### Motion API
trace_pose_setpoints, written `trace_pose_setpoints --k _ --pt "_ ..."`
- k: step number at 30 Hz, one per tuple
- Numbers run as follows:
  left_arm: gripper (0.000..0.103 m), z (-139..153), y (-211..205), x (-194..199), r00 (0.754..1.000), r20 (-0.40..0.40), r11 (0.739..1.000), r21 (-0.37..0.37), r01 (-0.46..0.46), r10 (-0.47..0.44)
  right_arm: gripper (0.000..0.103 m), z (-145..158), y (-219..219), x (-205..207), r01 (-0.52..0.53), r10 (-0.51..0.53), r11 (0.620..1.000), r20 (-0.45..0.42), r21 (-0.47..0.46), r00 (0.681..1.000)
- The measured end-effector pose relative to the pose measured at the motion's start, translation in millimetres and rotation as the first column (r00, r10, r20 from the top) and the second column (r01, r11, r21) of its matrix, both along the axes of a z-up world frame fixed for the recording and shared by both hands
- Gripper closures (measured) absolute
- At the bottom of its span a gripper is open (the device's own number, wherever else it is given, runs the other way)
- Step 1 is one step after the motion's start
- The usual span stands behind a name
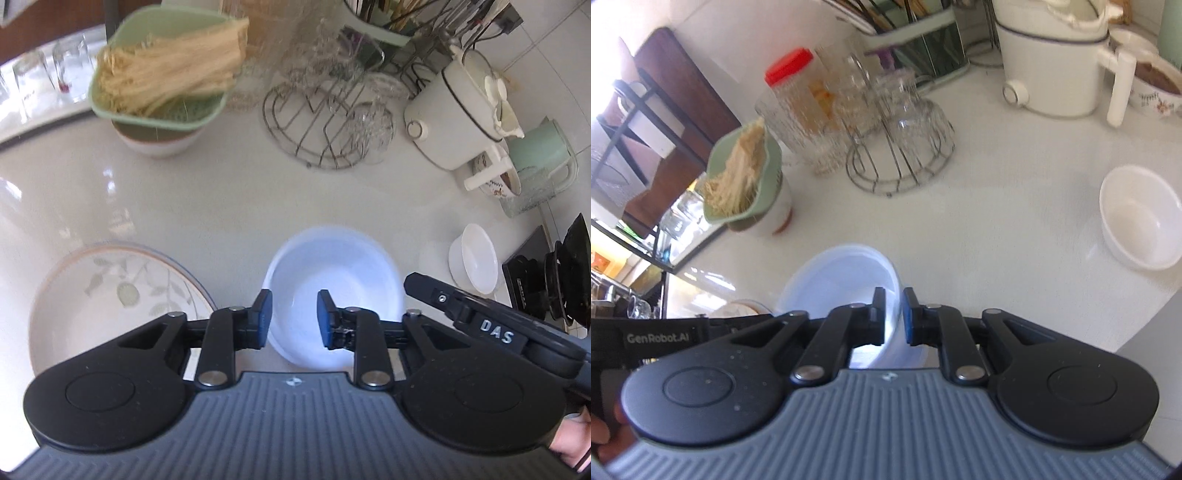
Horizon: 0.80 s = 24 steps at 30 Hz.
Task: Organize plates and bowls
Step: 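Open both tools and lift them away from the nested bowls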
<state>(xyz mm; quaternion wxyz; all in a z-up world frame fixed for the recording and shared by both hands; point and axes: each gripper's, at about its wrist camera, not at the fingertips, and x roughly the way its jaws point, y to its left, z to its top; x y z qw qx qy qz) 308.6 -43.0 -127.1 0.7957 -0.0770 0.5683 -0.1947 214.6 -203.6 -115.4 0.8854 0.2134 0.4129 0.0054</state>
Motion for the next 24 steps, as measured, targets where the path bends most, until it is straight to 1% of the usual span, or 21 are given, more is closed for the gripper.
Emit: trace_pose_setpoints --k 1,2,7,13,22,24 --pt "0.07 3 0 0 1.0 0.007 1.0 0.0 -0.002 0.002 0.072 3 -2 0 0.002 -0.002 1.0 0.015 -0.005 1.0" --pt "0.069 8 0 0 1.0 0.015 1.0 0.001 -0.005 0.005 0.065 8 -3 0 0.004 -0.004 1.0 0.03 -0.006 1.0" --pt "0.068 27 -4 -2 0.997 0.076 1.0 -0.002 -0.023 0.023 0.065 28 -9 2 -0.01 0.014 0.999 0.098 -0.041 0.995" --pt "0.068 49 -17 -4 0.987 0.158 0.999 -0.001 -0.033 0.033 0.065 43 -18 4 -0.038 0.049 0.996 0.157 -0.077 0.986" --pt "0.068 63 -53 -3 0.972 0.233 1.0 0.007 -0.019 0.017 0.065 55 -43 2 -0.027 0.057 0.991 0.227 -0.134 0.972" --pt "0.068 64 -63 -3 0.968 0.251 1.0 0.023 -0.007 0.001 0.065 55 -51 2 -0.014 0.045 0.991 0.229 -0.133 0.972"
